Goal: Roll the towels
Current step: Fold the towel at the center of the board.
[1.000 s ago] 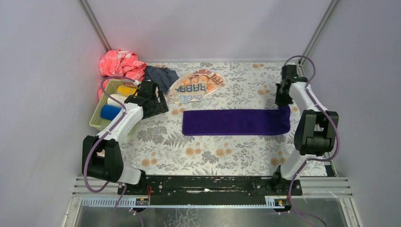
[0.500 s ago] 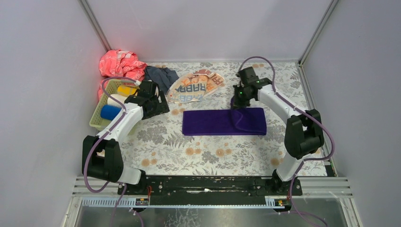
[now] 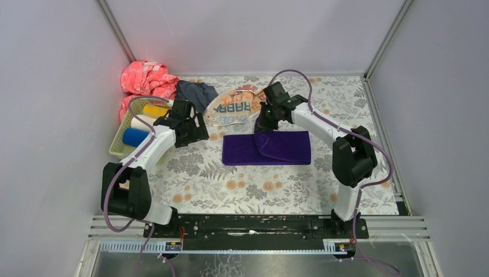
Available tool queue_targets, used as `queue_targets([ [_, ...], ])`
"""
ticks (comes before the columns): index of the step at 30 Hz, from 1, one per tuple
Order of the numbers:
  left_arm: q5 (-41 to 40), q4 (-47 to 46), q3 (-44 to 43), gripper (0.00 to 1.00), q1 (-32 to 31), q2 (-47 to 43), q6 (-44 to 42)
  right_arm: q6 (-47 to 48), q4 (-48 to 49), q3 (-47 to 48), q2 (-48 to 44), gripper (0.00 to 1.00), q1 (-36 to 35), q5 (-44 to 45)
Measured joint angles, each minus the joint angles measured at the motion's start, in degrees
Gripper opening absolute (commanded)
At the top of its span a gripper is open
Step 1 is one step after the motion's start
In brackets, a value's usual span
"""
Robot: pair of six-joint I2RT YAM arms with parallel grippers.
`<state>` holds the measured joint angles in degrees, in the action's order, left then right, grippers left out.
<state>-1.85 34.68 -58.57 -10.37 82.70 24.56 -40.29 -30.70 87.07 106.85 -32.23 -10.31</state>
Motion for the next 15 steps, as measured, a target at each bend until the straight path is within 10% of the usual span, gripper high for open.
queue_targets([
  [15,2.1,-0.07,0.28,0.83,0.0,0.72,0.02,-10.01,3.8,1.16,2.14,0.0,-6.69,2.01],
])
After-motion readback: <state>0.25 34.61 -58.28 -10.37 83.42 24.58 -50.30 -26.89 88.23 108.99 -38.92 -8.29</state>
